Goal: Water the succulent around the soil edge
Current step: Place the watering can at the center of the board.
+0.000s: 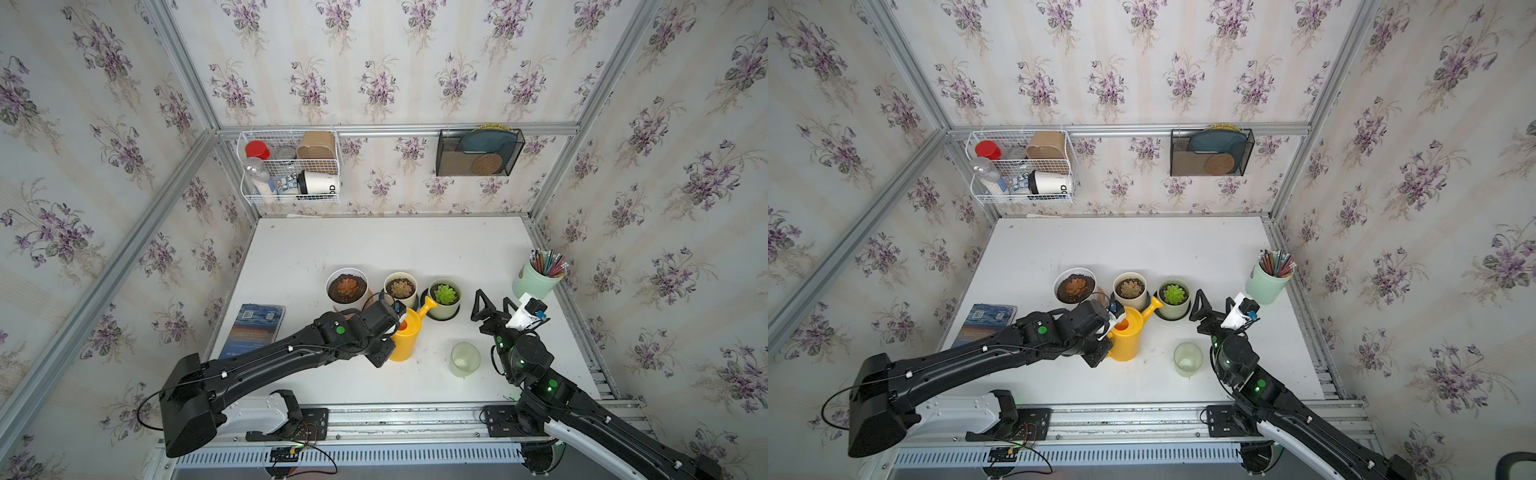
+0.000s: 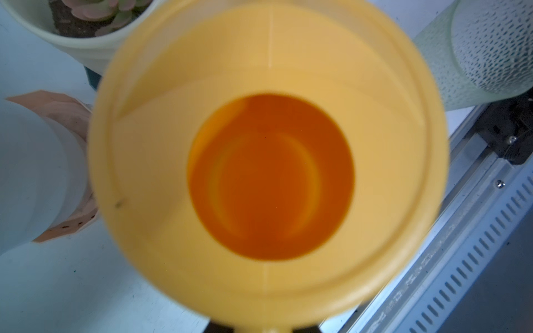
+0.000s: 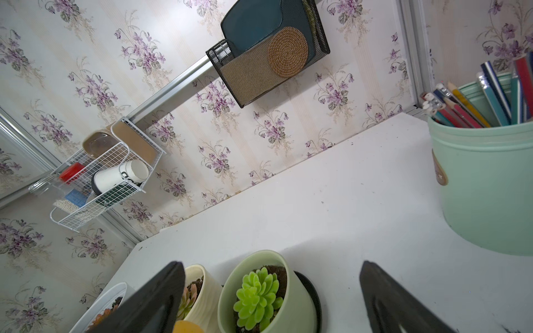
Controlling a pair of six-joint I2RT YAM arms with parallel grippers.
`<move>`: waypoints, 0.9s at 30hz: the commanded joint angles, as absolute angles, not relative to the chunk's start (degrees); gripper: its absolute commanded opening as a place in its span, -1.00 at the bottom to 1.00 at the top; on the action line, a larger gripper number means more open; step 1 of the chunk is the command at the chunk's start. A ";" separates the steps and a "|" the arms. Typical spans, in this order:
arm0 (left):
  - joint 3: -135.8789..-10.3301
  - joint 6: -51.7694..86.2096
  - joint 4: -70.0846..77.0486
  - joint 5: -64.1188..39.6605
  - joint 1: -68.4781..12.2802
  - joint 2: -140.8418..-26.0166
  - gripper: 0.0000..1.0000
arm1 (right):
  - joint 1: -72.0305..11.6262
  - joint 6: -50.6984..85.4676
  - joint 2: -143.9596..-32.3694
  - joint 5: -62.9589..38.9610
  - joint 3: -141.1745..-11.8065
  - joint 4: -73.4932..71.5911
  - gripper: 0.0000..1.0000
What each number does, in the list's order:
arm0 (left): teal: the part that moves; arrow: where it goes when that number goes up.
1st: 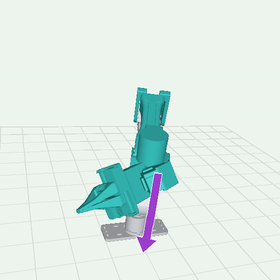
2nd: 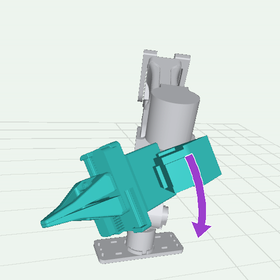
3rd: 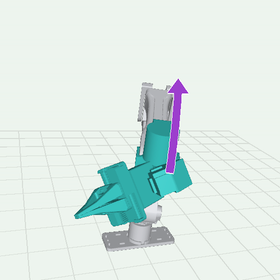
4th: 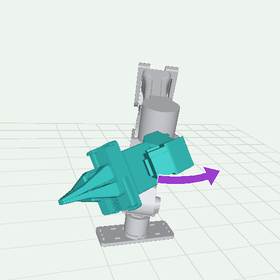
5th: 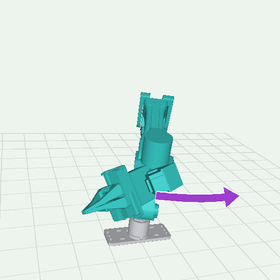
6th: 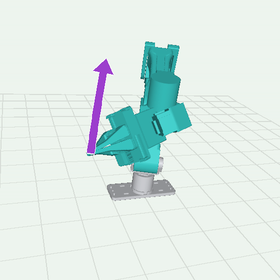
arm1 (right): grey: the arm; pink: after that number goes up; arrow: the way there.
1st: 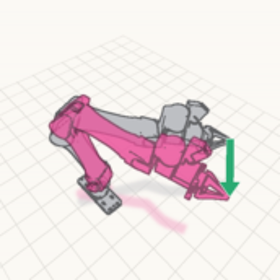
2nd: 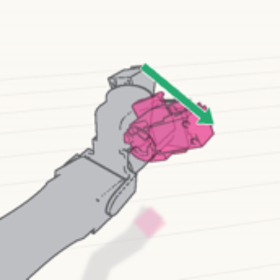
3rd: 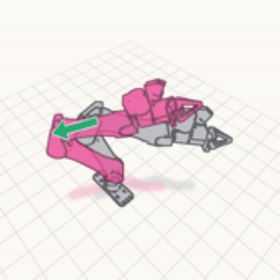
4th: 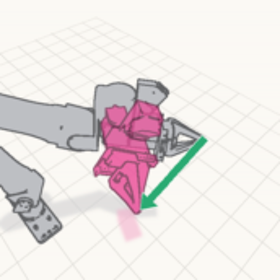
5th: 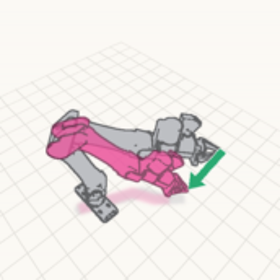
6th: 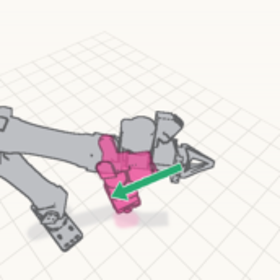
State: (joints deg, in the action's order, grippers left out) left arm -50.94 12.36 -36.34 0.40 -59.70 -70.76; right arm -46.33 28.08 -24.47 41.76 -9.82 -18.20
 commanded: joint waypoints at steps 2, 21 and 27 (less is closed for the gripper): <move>-47.15 14.65 -25.60 -0.01 -59.70 -71.71 -1.00 | -46.32 25.69 -25.56 40.65 -11.58 -21.64 0.99; -45.55 19.28 -31.19 10.80 -59.72 -61.14 0.20 | -46.37 26.82 -35.14 45.65 -20.49 -17.44 1.00; -46.28 16.69 -27.02 37.47 -58.48 -51.63 0.38 | -46.32 28.06 -38.26 53.36 -22.14 -15.58 1.00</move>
